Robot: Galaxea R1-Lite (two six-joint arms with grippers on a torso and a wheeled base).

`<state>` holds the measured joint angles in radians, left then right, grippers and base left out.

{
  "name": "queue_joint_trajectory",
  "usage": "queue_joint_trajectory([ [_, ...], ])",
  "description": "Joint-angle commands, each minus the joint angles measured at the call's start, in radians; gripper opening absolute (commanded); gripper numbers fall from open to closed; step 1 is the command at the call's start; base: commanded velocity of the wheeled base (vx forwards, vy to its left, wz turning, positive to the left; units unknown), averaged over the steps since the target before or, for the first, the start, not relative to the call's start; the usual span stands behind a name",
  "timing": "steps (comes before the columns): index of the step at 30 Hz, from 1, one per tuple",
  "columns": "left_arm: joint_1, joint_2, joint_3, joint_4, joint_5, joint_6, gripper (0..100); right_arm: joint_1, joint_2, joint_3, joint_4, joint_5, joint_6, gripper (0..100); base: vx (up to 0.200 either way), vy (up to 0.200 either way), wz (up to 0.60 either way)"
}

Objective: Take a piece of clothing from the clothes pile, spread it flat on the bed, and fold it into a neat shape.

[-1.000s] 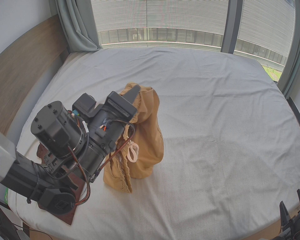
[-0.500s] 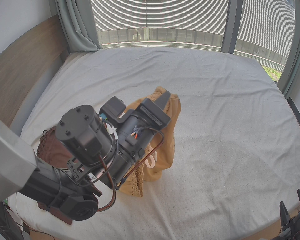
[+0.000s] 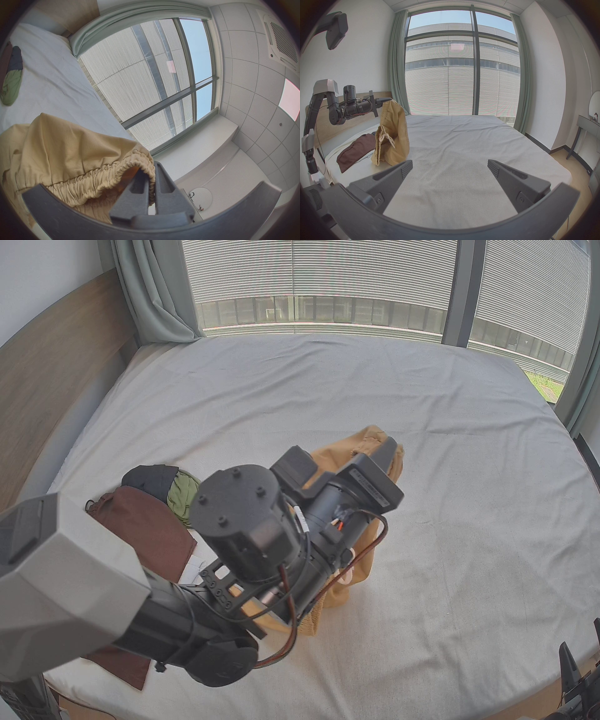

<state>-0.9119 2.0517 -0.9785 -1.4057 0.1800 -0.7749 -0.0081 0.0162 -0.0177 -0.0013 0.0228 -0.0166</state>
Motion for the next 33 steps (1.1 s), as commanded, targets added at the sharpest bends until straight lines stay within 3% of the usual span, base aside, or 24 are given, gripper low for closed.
queue_joint_trajectory([
  [1, -0.027, 0.071, -0.063, 0.027, -0.004, 0.000, 0, 0.000, -0.016, 0.018, 0.000, 0.000, 0.000, 100, 0.000, 0.000, 0.00],
  [8, -0.062, 0.082, -0.129, 0.077, -0.074, -0.003, 0, 0.000, -0.016, 0.018, 0.000, 0.000, 0.000, 100, 0.000, 0.000, 0.00],
  [25, -0.134, 0.045, -0.344, 0.188, -0.088, -0.044, 0, 0.000, -0.016, 0.018, 0.000, 0.000, 0.001, 100, 0.000, 0.000, 0.00],
  [33, -0.134, -0.099, -0.356, 0.238, -0.074, -0.161, 0, 0.000, -0.016, 0.018, 0.000, 0.000, 0.001, 100, 0.000, 0.000, 0.00],
])
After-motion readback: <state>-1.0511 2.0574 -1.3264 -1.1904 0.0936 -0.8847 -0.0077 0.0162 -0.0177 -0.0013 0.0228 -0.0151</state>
